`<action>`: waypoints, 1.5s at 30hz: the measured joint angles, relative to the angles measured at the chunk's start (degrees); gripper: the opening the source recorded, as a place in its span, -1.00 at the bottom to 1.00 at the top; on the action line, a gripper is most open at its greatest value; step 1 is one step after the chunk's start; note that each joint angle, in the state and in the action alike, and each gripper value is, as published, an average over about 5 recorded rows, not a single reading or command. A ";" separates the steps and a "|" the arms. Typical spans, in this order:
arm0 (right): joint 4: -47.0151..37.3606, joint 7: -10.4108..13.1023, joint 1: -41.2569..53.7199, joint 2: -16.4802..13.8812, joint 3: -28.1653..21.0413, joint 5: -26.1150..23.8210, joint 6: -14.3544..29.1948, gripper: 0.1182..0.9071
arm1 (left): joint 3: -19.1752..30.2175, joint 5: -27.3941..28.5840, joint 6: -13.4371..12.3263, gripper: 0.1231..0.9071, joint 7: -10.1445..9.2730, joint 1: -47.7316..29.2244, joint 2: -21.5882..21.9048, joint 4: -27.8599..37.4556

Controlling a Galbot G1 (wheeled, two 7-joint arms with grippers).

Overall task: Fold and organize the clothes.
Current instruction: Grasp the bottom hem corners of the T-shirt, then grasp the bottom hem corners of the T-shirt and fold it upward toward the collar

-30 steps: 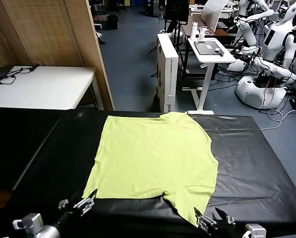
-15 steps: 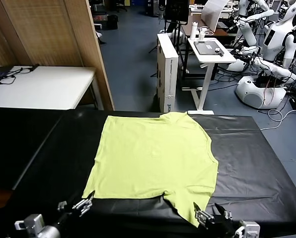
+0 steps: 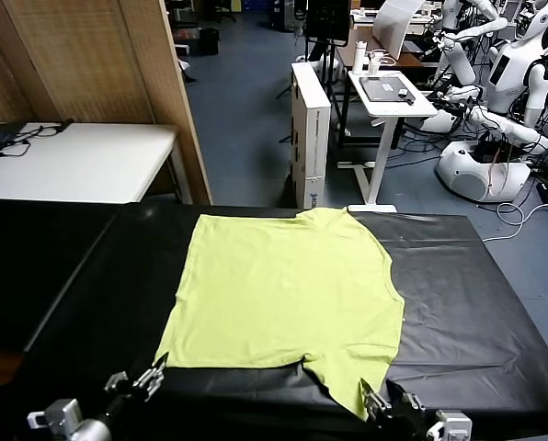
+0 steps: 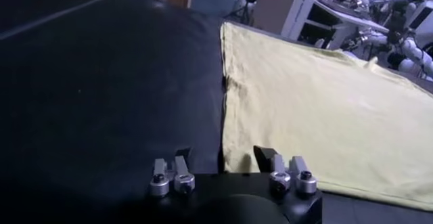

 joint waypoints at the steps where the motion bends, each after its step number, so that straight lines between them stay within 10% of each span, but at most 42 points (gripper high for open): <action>1: 0.01 0.00 -0.01 0.00 0.00 0.00 0.04 -0.87 | 0.13 0.16 0.01 -0.63 0.17 0.23 -0.09 -0.17; 6: 0.54 0.33 -0.33 0.00 0.12 0.00 0.53 -0.95 | 0.74 0.91 0.11 -0.93 0.61 1.08 -0.65 -1.13; 27: 9.30 2.04 -10.42 -1.23 2.64 -0.25 -0.63 -0.95 | -3.90 0.05 -0.57 -0.94 -0.08 8.77 0.07 -8.06; 45: 2.76 0.58 5.02 -4.14 4.11 5.44 3.07 -0.95 | -5.57 -6.62 -0.77 -0.94 -0.84 3.98 -2.40 -10.73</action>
